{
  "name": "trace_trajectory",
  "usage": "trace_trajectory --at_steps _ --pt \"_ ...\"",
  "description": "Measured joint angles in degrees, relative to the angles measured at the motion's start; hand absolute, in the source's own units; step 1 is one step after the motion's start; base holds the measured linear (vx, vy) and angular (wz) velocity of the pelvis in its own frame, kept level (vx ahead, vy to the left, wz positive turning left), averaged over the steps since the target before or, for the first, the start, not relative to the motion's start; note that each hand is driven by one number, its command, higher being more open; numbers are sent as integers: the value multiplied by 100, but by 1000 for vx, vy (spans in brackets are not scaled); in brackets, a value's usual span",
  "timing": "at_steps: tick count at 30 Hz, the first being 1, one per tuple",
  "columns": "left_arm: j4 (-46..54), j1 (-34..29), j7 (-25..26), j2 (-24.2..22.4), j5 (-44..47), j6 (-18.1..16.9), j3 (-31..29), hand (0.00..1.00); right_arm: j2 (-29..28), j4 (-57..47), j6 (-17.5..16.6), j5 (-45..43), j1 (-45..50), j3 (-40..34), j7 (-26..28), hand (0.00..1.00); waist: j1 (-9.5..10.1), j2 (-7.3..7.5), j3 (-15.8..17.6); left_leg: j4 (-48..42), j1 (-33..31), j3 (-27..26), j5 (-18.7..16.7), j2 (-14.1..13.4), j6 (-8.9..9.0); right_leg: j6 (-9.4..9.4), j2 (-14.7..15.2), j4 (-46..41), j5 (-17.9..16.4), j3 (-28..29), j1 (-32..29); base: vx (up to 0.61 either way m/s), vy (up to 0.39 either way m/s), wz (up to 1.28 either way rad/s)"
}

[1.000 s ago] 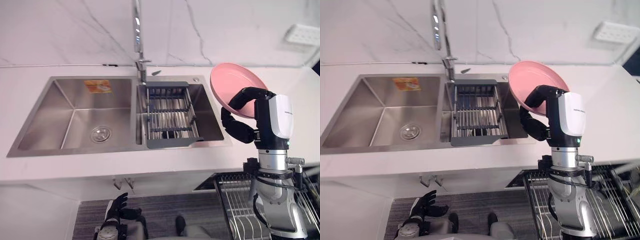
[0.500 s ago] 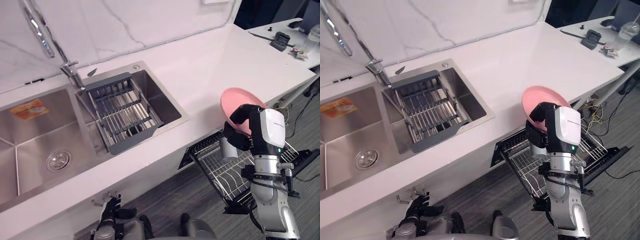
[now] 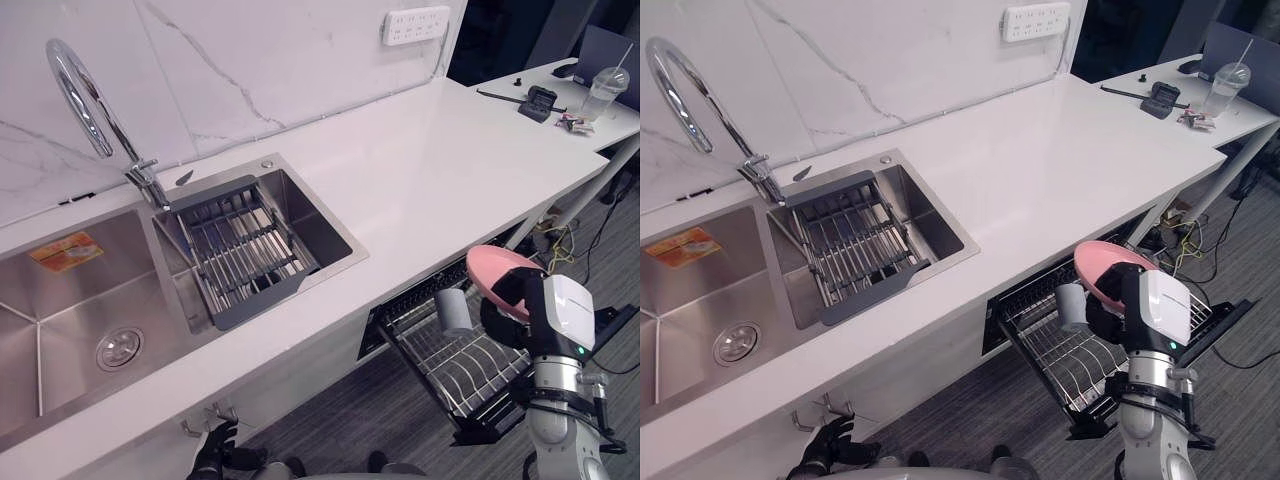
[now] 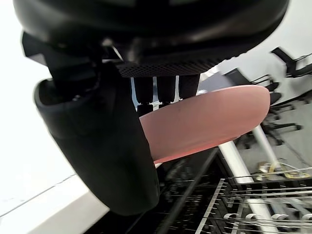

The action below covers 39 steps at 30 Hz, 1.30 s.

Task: Walk over to the sink, pick up the cup, carry it to the dishwasher, place the cup inside the dishwasher, then close the dishwasher door

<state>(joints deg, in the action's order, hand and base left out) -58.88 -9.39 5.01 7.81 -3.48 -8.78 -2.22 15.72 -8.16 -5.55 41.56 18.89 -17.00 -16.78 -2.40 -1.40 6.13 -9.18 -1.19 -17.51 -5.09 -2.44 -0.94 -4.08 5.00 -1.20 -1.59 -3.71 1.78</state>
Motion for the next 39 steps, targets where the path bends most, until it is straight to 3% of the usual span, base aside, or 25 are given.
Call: trace_trajectory --at_steps 4,10,14,26,39 --pt "4 -55 0 -34 1 -50 33 90 -4 282 105 -211 -37 -220 -34 30 9 -58 49 219 15 41 118 100 -36 -20 60 33 46 -1 -64 -55 37 1" --pt "282 48 6 -176 22 -170 37 90 7 544 246 -638 -601 -403 -153 30 12 -265 547 289 -326 21 267 173 -136 -44 124 -336 65 95 -603 -52 39 -6" --pt "417 245 25 -177 81 -176 37 90 9 754 332 -891 -1095 -401 -216 30 115 -306 853 286 -543 -10 341 174 -157 -32 159 -696 -44 148 -1000 -51 6 -1" --pt "749 787 245 -119 515 -195 198 90 227 1586 367 -2168 -2368 -333 -501 30 381 -230 1632 2 -1074 66 355 143 -147 18 222 -1401 -335 59 -1672 -5 -8 6" --pt "953 1096 339 -417 596 -284 503 90 419 2552 374 -3147 -2973 -655 -573 30 415 -217 1892 -92 -1320 49 320 134 -137 32 252 -1608 -446 60 -1961 6 -1 2"
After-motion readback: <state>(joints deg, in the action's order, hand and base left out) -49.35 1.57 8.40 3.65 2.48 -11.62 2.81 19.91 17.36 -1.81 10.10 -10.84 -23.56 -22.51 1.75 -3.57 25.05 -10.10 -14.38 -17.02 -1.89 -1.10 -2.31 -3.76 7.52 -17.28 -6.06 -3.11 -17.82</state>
